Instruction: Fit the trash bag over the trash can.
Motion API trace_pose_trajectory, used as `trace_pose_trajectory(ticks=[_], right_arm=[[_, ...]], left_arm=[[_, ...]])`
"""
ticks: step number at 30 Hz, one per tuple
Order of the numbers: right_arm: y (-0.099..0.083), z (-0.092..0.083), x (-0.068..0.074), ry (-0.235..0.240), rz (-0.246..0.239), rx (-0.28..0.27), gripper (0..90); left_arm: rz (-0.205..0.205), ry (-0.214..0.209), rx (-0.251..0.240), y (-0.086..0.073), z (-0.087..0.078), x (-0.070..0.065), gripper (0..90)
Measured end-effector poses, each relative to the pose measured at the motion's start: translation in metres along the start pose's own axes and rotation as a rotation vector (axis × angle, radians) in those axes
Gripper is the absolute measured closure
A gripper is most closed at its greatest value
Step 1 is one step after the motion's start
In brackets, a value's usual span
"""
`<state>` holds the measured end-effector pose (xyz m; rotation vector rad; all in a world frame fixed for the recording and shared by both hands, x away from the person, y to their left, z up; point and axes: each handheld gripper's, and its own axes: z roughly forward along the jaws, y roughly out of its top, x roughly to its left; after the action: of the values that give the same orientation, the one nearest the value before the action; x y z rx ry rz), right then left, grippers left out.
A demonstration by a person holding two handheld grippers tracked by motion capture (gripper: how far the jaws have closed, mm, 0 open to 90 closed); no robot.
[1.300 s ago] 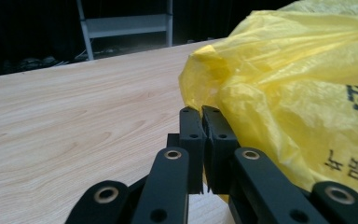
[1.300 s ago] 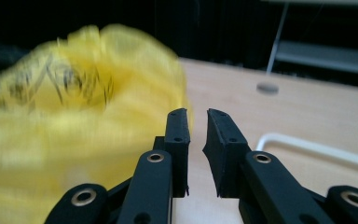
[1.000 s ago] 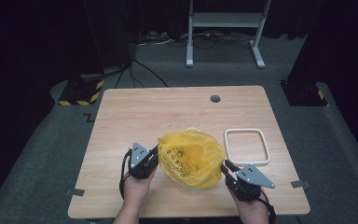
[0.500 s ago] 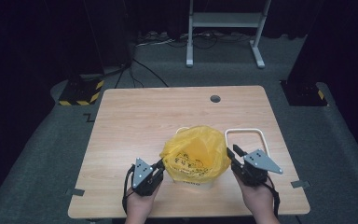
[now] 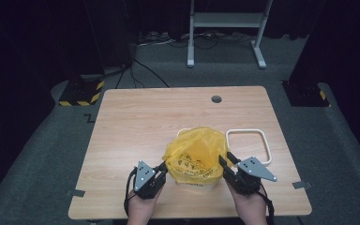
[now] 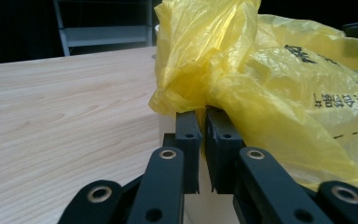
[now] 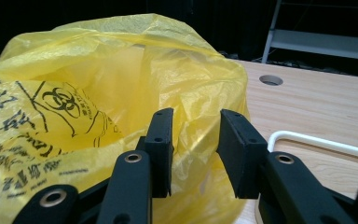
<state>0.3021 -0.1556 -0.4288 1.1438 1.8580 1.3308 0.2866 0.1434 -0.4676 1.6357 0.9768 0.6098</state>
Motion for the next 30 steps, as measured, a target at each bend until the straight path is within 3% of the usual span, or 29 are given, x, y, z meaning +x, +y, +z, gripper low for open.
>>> trace_pose_trajectory(ticks=[4,12,15,20,22,25,30], right_arm=[[0.002,0.007,-0.003,-0.002,-0.017,0.003,69.4],[0.008,0.019,-0.017,0.019,-0.028,0.008,71.8],[0.008,0.020,-0.017,0.020,-0.027,0.007,71.4],[0.008,0.017,-0.016,0.021,-0.026,-0.002,70.9],[0.009,0.016,-0.016,0.023,-0.026,-0.003,70.6],[0.008,0.015,-0.016,0.021,-0.023,-0.010,70.3],[0.008,0.010,-0.014,0.012,-0.026,-0.026,69.8]], left_arm=[[-0.001,-0.007,-0.002,0.000,0.003,-0.003,84.3],[0.018,0.043,-0.036,0.000,0.004,-0.004,81.1],[0.014,0.057,-0.045,0.001,0.000,-0.002,75.4],[-0.002,0.097,-0.055,0.005,-0.013,0.002,56.4],[-0.006,0.106,-0.083,0.009,-0.023,0.002,50.7],[0.025,0.126,-0.097,0.012,-0.034,0.001,45.8],[0.048,0.125,-0.099,0.011,-0.039,-0.003,40.6]])
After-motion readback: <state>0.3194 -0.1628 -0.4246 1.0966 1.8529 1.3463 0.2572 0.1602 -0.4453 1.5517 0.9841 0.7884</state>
